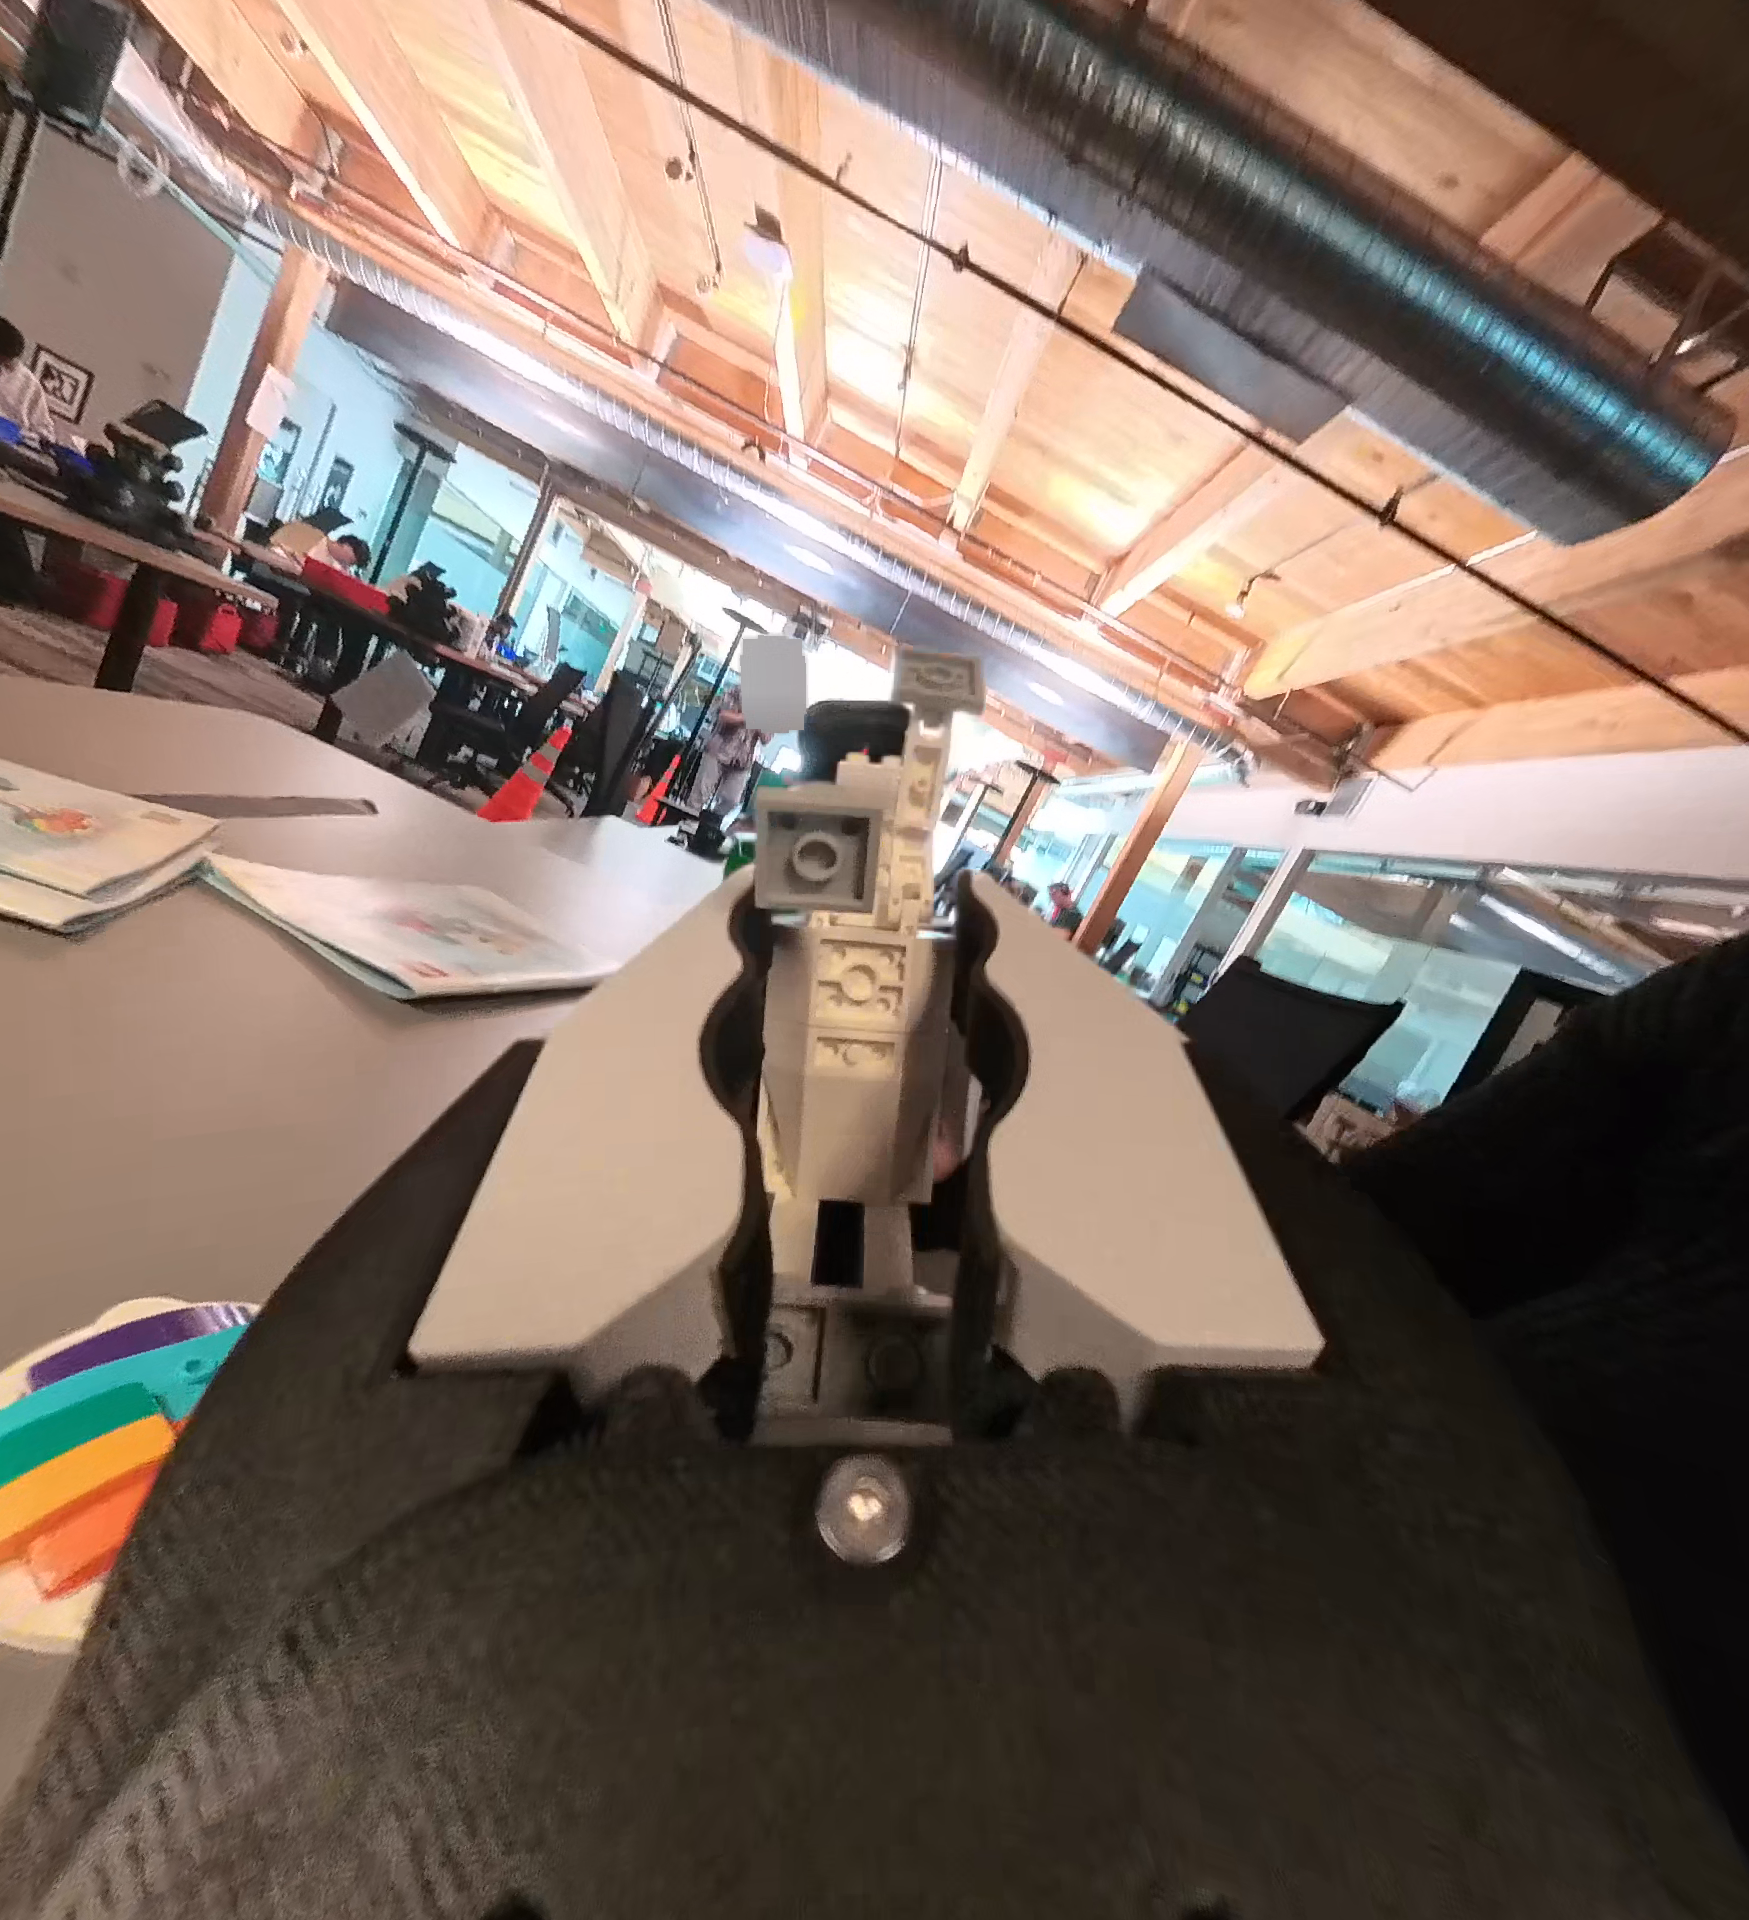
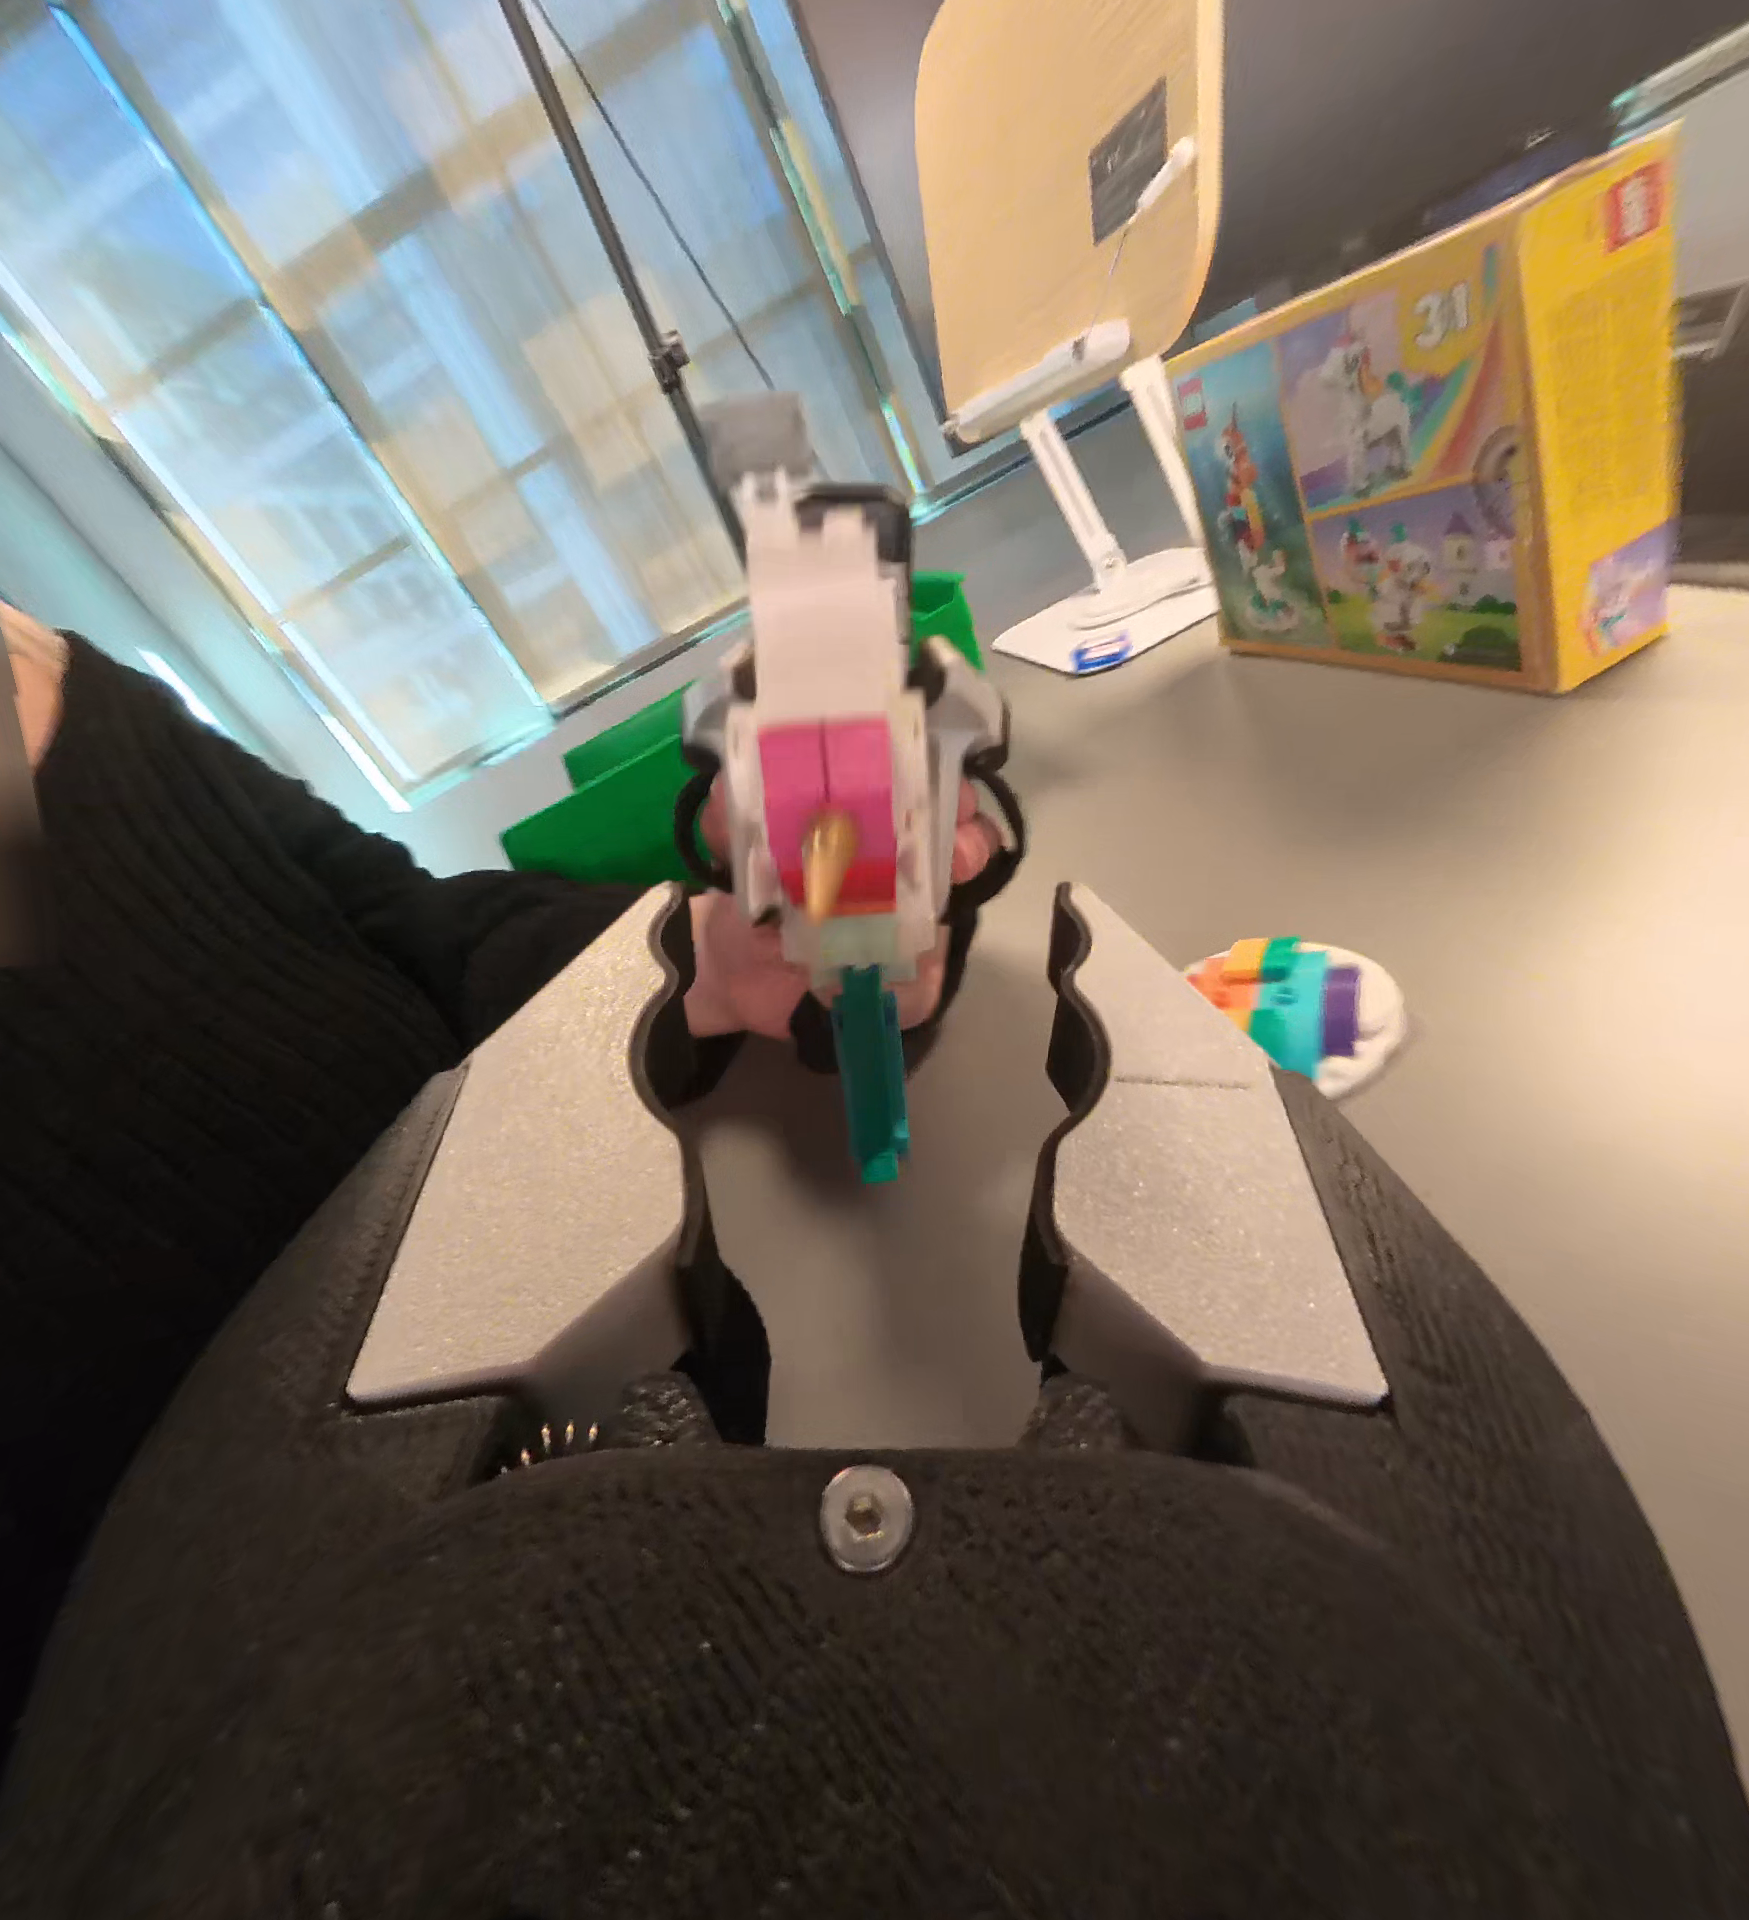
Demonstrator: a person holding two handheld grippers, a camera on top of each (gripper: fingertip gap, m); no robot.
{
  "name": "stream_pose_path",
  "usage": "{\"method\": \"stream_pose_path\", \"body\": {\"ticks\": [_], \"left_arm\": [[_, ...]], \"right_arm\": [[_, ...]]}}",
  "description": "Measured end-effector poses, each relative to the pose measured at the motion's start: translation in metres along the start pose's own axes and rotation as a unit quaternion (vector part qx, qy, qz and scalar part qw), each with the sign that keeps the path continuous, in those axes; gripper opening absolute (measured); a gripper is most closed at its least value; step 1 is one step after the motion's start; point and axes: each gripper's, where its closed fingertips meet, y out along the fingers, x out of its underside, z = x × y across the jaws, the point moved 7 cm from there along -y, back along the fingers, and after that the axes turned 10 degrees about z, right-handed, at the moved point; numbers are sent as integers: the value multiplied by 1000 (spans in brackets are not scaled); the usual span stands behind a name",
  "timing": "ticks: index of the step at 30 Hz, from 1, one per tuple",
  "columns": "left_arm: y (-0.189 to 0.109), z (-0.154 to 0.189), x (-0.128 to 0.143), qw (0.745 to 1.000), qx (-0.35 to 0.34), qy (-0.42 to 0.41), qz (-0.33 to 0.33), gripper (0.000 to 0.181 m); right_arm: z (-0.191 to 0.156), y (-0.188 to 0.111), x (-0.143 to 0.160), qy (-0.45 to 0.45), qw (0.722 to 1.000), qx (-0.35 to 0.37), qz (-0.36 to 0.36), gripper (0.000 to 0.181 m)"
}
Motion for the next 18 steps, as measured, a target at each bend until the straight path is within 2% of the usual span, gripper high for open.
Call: {"method": "stream_pose_path", "body": {"ticks": [8,12,16,18], "left_arm": [[2,3,0,1000,14,-3,8,34],[4,6,3,1000,25,-2,0,34],[4,6,4,1000,15,6,0,35],[2,4,-1,1000,1,12,22,47]], "right_arm": [[-9,23,9,35,998,-55,4,50],[-8,26,11,42,997,-57,6,37],[-7,24,11,42,998,-49,-1,35],[-5,22,11,38,999,-33,-6,34]]}}
